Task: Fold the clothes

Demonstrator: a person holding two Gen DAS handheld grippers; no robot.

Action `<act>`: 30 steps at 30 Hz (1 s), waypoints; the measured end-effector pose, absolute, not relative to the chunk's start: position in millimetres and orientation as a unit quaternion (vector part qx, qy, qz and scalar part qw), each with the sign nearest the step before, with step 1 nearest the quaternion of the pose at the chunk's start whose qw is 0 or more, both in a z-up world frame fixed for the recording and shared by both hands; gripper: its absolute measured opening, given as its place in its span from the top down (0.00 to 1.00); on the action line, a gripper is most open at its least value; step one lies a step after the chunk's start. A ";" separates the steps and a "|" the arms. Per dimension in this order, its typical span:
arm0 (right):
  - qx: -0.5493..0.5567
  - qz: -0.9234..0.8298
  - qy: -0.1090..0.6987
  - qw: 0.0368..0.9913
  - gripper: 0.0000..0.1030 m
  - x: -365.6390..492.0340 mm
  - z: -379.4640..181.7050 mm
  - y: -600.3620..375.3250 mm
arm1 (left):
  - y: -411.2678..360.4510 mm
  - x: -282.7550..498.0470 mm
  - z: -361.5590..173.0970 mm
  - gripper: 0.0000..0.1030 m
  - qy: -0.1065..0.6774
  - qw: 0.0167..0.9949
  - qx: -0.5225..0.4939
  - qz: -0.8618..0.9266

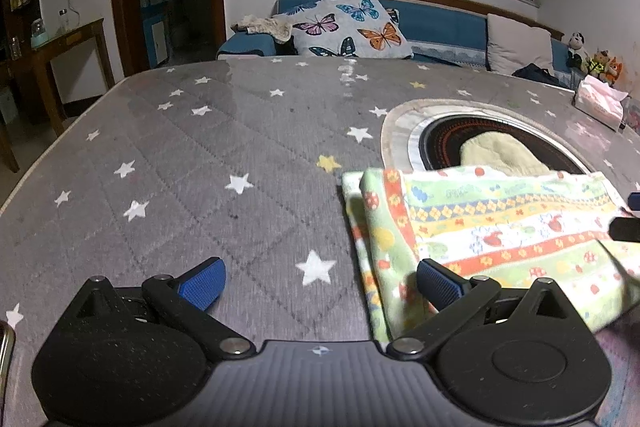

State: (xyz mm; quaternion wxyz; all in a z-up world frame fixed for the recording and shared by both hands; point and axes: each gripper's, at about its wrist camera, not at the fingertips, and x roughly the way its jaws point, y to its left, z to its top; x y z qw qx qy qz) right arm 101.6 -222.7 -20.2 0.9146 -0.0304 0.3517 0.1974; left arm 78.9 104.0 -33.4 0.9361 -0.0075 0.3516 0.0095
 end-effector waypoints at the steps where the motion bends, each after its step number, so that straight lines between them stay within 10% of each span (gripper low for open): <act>1: -0.028 0.197 0.356 0.913 0.10 108.2 -21.8 -223.0 | 103.7 81.4 -32.4 0.00 0.351 0.936 -0.006 0.011; 21: -0.136 0.280 0.313 0.897 0.28 69.4 -3.5 -162.2 | 127.8 115.7 -26.5 0.03 0.358 0.932 -0.034 0.038; 30: -0.267 0.392 0.277 0.835 0.45 18.5 -20.5 -59.4 | 148.6 98.2 -17.7 0.45 0.372 0.922 -0.107 0.018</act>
